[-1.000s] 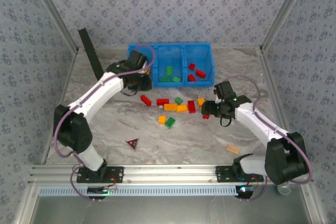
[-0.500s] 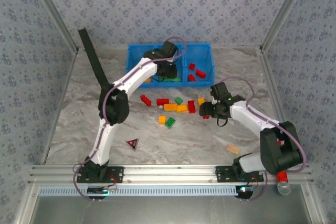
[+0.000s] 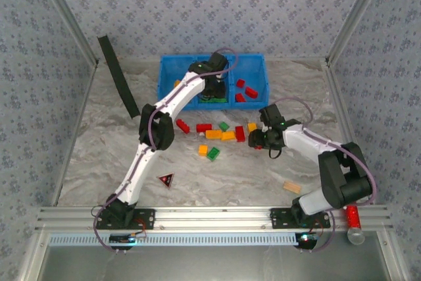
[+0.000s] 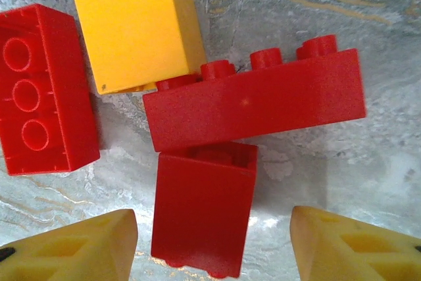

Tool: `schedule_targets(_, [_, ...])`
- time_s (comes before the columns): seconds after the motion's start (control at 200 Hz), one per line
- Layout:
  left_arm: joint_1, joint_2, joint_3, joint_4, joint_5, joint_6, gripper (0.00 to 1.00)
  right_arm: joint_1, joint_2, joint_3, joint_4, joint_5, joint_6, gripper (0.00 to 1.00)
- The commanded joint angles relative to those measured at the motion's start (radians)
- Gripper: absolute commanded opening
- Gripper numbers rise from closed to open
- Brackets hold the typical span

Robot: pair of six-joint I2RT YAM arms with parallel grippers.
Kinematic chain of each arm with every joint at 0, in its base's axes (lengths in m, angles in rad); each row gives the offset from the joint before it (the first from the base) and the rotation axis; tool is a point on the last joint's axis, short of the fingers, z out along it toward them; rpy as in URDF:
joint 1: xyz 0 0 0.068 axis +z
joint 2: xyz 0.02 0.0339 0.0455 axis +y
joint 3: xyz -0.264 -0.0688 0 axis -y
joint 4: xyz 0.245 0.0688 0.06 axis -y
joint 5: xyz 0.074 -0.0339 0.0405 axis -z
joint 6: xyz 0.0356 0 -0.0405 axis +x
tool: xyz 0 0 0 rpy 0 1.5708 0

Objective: Sort the legos into containers by color
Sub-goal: Place the lego in the container, then pick up the lego from the center of the table.

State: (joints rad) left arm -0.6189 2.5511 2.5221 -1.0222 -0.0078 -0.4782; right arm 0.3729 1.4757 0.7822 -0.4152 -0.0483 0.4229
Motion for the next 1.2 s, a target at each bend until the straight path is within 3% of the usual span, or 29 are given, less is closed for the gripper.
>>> schedule_targets(0.0, [0.007,-0.005,0.034,-0.032,0.015,0.016,0.30,0.014,0.033,0.007,0.004,0.023,0.007,0.63])
schedule_targets(0.235, [0.006,-0.046,0.028,-0.035,0.029,0.034,0.47,0.035,0.083,0.030,0.015,0.038,0.010,0.50])
schedule_targets(0.635, [-0.011,-0.279,-0.037,-0.093,0.052,0.132,0.56,0.085,0.110,0.038,0.003,0.080,0.037,0.34])
schedule_targets(0.755, [-0.013,-0.437,-0.217,-0.066,0.041,0.175,0.57,0.126,0.035,0.066,-0.079,0.121,0.065,0.31])
schedule_targets(0.979, [-0.014,-0.790,-0.770,0.068,-0.038,0.190,0.58,0.133,-0.117,0.196,-0.251,0.174,0.042,0.31])
schedule_targets(1.194, [-0.055,-1.055,-1.157,0.149,-0.050,0.130,0.59,0.033,-0.004,0.438,-0.266,0.146,-0.087,0.31])
